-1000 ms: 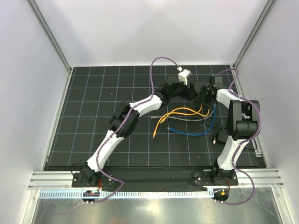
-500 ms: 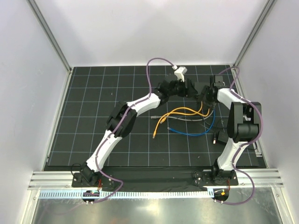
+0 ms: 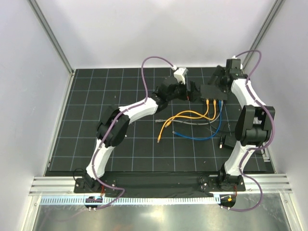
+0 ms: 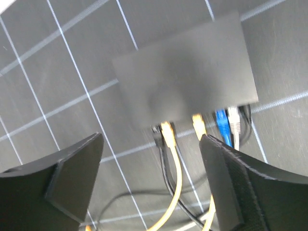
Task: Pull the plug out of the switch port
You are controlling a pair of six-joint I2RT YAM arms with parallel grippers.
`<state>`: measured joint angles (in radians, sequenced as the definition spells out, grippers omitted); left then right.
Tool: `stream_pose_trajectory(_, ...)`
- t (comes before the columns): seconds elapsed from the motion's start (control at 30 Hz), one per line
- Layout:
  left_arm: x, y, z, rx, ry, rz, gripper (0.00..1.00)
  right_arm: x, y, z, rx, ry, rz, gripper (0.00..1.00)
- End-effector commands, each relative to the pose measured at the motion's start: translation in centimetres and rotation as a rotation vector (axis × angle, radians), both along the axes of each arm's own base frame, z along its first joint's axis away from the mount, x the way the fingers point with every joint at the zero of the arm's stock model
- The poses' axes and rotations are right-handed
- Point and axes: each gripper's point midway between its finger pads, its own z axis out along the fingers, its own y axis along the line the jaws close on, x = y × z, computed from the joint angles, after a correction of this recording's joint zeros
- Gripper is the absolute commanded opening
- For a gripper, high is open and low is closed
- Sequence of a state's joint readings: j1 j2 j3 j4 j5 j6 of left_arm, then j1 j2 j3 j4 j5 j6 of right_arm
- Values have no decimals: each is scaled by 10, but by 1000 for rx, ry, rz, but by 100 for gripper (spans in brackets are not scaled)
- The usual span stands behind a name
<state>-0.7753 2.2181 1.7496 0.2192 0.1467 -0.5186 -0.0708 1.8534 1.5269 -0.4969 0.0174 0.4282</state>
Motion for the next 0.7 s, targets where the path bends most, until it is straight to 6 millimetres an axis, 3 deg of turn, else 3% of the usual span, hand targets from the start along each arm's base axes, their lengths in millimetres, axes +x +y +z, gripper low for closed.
stream_pose_trajectory(0.0,6,-2,47,-322,4,-137,100,16,-5,13,-1,-33,-5,94)
stream_pose_trajectory(0.07,3,-11,72,-507,132,-226,100,21,-10,10,-3,-33,-11,99)
stream_pose_trajectory(0.1,10,-17,46,-509,203,-232,100,24,-3,12,23,-46,20,100)
stream_pose_trajectory(0.13,13,-22,56,-530,222,-233,100,25,-2,9,24,-43,22,99)
stream_pose_trajectory(0.27,23,-23,20,-461,275,-106,99,26,-1,-5,33,-36,24,100)
stream_pose_trajectory(0.3,29,-20,11,-430,274,-53,96,26,-2,-11,34,-30,21,100)
stream_pose_trajectory(0.33,30,-21,5,-410,291,-29,85,26,-3,-14,27,-28,18,99)
stream_pose_trajectory(0.47,35,-25,-14,-392,351,68,72,27,-8,-23,11,-22,3,97)
stream_pose_trajectory(0.57,36,-37,-19,-421,443,115,54,30,-9,-23,7,-29,9,94)
stream_pose_trajectory(0.67,34,-49,-41,-431,562,168,47,31,-11,-25,-2,-38,8,91)
